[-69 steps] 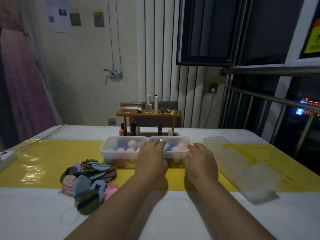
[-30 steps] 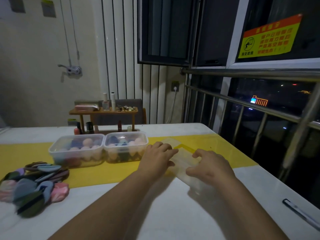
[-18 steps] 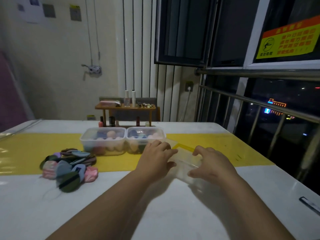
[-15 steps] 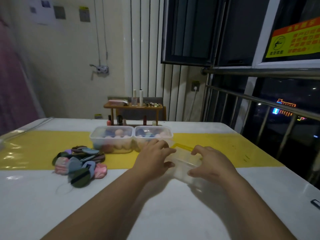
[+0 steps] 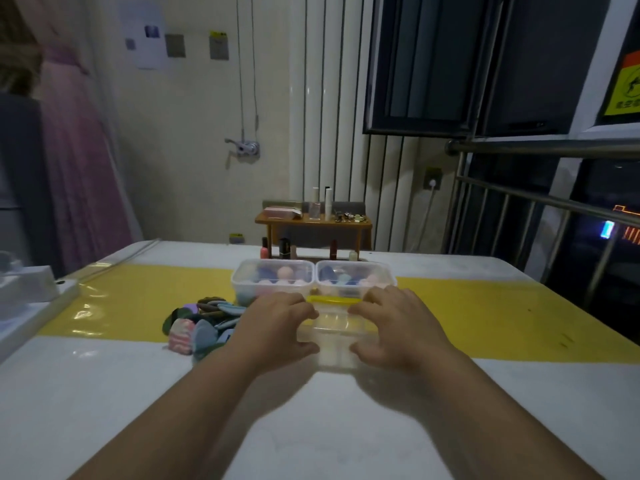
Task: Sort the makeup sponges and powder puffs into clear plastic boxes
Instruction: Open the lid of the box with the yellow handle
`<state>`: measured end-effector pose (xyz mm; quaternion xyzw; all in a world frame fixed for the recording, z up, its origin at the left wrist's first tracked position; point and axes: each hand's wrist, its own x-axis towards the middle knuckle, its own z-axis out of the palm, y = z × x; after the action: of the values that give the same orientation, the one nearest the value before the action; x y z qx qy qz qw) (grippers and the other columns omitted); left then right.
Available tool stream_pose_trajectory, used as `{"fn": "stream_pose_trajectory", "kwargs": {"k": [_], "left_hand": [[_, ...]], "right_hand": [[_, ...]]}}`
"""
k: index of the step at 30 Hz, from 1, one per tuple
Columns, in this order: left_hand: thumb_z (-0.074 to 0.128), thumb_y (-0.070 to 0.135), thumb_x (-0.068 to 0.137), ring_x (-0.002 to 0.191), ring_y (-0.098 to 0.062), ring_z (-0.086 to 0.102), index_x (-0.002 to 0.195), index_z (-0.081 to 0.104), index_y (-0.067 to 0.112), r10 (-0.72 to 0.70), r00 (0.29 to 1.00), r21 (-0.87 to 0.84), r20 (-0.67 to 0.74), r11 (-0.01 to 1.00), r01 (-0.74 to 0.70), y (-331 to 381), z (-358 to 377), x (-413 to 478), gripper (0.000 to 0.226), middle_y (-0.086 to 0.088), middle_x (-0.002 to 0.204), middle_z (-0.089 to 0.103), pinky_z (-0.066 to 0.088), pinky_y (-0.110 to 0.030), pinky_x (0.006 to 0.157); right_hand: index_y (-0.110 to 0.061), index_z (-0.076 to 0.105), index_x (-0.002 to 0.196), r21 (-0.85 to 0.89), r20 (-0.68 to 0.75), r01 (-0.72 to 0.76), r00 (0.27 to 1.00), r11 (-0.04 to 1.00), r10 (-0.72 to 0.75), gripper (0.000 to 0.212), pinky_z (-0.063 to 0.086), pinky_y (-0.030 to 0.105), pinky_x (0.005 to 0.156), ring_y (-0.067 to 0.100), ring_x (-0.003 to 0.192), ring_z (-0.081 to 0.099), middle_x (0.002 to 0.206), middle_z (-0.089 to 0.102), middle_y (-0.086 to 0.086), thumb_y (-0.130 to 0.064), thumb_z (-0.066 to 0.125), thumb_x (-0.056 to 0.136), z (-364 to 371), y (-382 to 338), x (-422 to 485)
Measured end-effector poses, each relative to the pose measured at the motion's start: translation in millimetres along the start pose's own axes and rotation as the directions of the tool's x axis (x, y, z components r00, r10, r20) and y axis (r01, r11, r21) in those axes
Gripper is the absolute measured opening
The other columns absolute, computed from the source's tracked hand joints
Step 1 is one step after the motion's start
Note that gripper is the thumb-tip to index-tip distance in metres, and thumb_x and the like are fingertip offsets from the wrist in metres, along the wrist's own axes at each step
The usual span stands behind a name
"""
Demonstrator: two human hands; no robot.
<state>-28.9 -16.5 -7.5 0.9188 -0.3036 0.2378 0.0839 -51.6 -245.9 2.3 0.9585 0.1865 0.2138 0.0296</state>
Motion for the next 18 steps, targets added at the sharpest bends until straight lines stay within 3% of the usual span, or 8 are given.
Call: {"fn": "stream_pose_trajectory", "kwargs": {"k": [3, 7, 13, 18], "left_hand": [[0.073, 0.057, 0.073, 0.102, -0.012, 0.060, 0.118, 0.068, 0.033, 0.023, 0.999, 0.015, -0.030, 1.000, -0.023, -11, -2, 5, 0.052, 0.012, 0.113, 0.067, 0.048, -0.028, 0.087], [0.075, 0.058, 0.064, 0.083, -0.013, 0.064, 0.102, 0.074, 0.031, 0.059, 0.994, 0.029, -0.088, 0.998, -0.057, -21, 6, 5, 0.047, 0.012, 0.094, 0.071, 0.051, -0.028, 0.072], [0.080, 0.061, 0.059, 0.094, -0.016, 0.060, 0.109, 0.068, 0.030, 0.139, 0.990, 0.082, -0.023, 0.987, -0.137, -29, 15, 4, 0.060, 0.008, 0.107, 0.066, 0.054, -0.034, 0.078], [0.085, 0.052, 0.061, 0.083, -0.020, 0.064, 0.108, 0.072, 0.023, 0.183, 0.977, 0.135, -0.107, 0.977, -0.168, -32, 21, 2, 0.057, 0.004, 0.097, 0.068, 0.056, -0.034, 0.067]], "right_hand": [[-0.029, 0.074, 0.106, 0.045, -0.129, 0.055, 0.990, 0.997, -0.049, 0.056, 0.047, 0.035, 0.071, 0.025, 0.082, 0.061, 0.095, 0.066, -0.005, -0.063, 0.058, 0.065, 16, 8, 4], [-0.024, 0.075, 0.105, 0.056, -0.289, 0.089, 0.955, 0.994, -0.069, 0.053, 0.047, 0.036, 0.069, 0.026, 0.085, 0.060, 0.097, 0.069, -0.003, -0.058, 0.067, 0.065, 32, 13, 3], [-0.026, 0.070, 0.114, 0.049, -0.263, 0.101, 0.961, 0.994, -0.085, 0.066, 0.048, 0.039, 0.074, 0.023, 0.095, 0.056, 0.107, 0.065, -0.005, -0.061, 0.063, 0.058, 38, 17, 1], [-0.025, 0.071, 0.115, 0.039, -0.297, 0.114, 0.950, 0.993, -0.097, 0.061, 0.046, 0.039, 0.073, 0.024, 0.094, 0.057, 0.105, 0.067, -0.005, -0.058, 0.058, 0.066, 40, 19, 1]]}}
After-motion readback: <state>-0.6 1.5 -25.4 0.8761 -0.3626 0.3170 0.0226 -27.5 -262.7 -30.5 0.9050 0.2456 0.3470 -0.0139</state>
